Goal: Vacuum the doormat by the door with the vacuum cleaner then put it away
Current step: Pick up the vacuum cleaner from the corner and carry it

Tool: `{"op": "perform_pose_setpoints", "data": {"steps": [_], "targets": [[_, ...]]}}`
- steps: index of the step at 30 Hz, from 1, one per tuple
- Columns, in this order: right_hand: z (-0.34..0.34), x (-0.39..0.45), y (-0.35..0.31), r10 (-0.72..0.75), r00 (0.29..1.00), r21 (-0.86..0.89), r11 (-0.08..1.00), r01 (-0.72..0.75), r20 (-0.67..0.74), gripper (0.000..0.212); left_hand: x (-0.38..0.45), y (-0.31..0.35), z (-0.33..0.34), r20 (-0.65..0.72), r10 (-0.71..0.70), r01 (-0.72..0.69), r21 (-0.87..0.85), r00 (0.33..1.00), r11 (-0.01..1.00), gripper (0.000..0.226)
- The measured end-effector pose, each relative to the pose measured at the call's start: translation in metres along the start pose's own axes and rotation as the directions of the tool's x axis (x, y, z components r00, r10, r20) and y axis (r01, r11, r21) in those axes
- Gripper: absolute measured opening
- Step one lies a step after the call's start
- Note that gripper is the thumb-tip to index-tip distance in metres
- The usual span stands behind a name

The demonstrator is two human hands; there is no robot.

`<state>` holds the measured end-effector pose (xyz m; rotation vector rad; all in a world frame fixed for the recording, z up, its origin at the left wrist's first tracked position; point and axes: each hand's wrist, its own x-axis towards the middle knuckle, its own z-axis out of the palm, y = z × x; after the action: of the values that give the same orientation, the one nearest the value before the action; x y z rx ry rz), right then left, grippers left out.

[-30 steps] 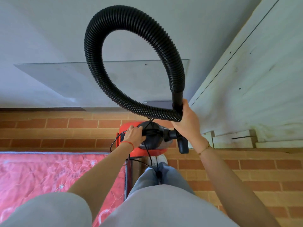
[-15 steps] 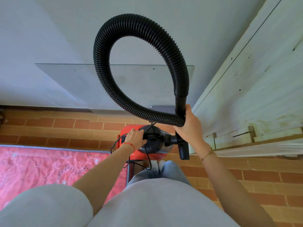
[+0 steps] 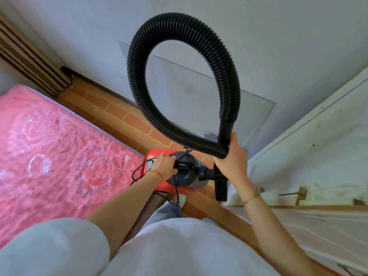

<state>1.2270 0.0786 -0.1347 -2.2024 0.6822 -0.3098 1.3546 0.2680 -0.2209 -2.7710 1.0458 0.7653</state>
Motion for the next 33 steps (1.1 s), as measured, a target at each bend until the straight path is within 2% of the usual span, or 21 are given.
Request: {"op": "perform_pose_setpoints", "data": {"steps": [6, 10, 14, 20, 24, 28, 33], "targets": [[-0.008, -0.022, -0.004, -0.157, 0.976, 0.019, 0.988, 0.156, 0.153, 0.036, -0.065, 0.02, 0.03, -0.033, -0.198, 0.193, -0.113, 0.98, 0.975, 0.037], [-0.008, -0.04, -0.012, -0.287, 0.918, 0.022, 0.956, 0.293, 0.273, 0.039, -0.117, 0.032, 0.053, -0.038, -0.343, 0.329, -0.199, 0.939, 0.923, 0.04], [0.0, -0.061, -0.02, -0.342, 0.85, 0.013, 0.93, 0.368, 0.4, 0.033, -0.168, 0.046, 0.077, -0.014, -0.47, 0.45, -0.27, 0.882, 0.851, 0.04], [0.016, -0.11, -0.039, -0.447, 0.673, 0.128, 0.874, 0.468, 0.589, 0.029, -0.251, 0.067, 0.122, 0.062, -0.656, 0.623, -0.392, 0.752, 0.677, 0.04], [0.035, -0.148, -0.048, -0.511, 0.563, 0.181, 0.823, 0.538, 0.649, 0.033, -0.303, 0.084, 0.152, 0.128, -0.742, 0.706, -0.447, 0.658, 0.55, 0.036], [0.049, -0.191, -0.058, -0.576, 0.407, 0.266, 0.753, 0.602, 0.709, 0.037, -0.352, 0.107, 0.183, 0.181, -0.805, 0.762, -0.487, 0.565, 0.426, 0.034], [0.064, -0.257, -0.065, -0.654, 0.247, 0.356, 0.645, 0.677, 0.715, 0.04, -0.418, 0.135, 0.227, 0.232, -0.856, 0.806, -0.512, 0.462, 0.296, 0.034]]}}
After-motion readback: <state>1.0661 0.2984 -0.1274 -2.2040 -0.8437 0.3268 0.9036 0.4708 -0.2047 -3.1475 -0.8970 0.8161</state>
